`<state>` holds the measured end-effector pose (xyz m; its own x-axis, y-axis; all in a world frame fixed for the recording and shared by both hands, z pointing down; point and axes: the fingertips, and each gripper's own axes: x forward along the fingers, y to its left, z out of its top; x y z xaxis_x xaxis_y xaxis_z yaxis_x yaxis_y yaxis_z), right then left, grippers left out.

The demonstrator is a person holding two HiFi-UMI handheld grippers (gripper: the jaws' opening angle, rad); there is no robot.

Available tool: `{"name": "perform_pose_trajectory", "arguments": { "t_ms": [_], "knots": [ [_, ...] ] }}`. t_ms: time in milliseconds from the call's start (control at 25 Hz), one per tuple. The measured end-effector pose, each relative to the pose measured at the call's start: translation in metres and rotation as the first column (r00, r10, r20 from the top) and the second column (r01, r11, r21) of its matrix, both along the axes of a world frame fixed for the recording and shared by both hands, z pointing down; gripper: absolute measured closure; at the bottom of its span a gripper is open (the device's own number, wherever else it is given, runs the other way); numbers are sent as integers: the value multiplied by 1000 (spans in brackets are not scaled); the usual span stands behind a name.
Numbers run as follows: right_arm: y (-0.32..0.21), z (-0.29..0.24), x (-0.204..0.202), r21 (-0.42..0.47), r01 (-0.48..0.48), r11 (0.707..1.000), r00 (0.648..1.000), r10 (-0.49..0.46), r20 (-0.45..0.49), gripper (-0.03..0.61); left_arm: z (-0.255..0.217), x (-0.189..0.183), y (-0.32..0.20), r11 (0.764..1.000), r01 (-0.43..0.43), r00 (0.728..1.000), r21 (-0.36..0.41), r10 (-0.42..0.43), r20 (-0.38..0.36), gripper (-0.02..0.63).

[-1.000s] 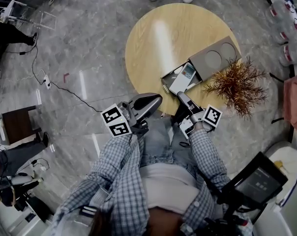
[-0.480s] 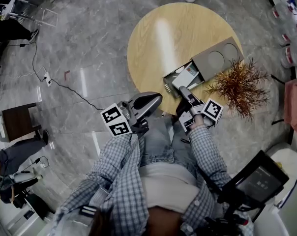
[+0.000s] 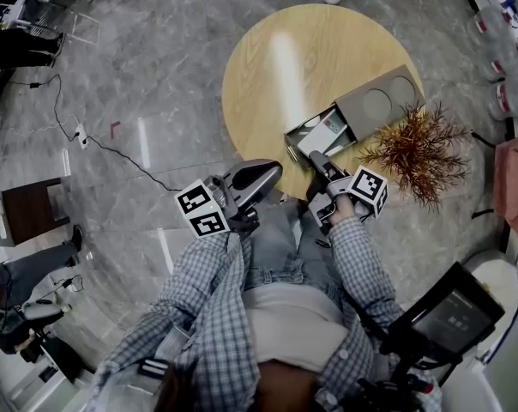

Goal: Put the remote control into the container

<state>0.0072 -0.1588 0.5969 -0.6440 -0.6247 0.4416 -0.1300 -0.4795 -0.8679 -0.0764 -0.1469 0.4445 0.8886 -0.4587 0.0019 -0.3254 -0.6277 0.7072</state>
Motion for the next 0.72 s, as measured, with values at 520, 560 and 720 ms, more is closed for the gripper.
{"name": "perform_pose_trajectory", "arguments": {
  "t_ms": [520, 560, 720],
  "knots": [
    [8, 8, 2, -89, 116, 989, 990, -122, -71, 492, 3, 3, 0, 1000, 0, 1000, 1, 0, -5, 605],
    [9, 8, 3, -98, 121, 988, 989, -128, -74, 492, 3, 3, 0, 1000, -2, 1000, 2, 2, -5, 606],
    [10, 10, 5, -116, 143, 983, 983, -154, -99, 492, 4, 3, 0, 1000, 0, 1000, 3, 0, -7, 605]
  ]
}}
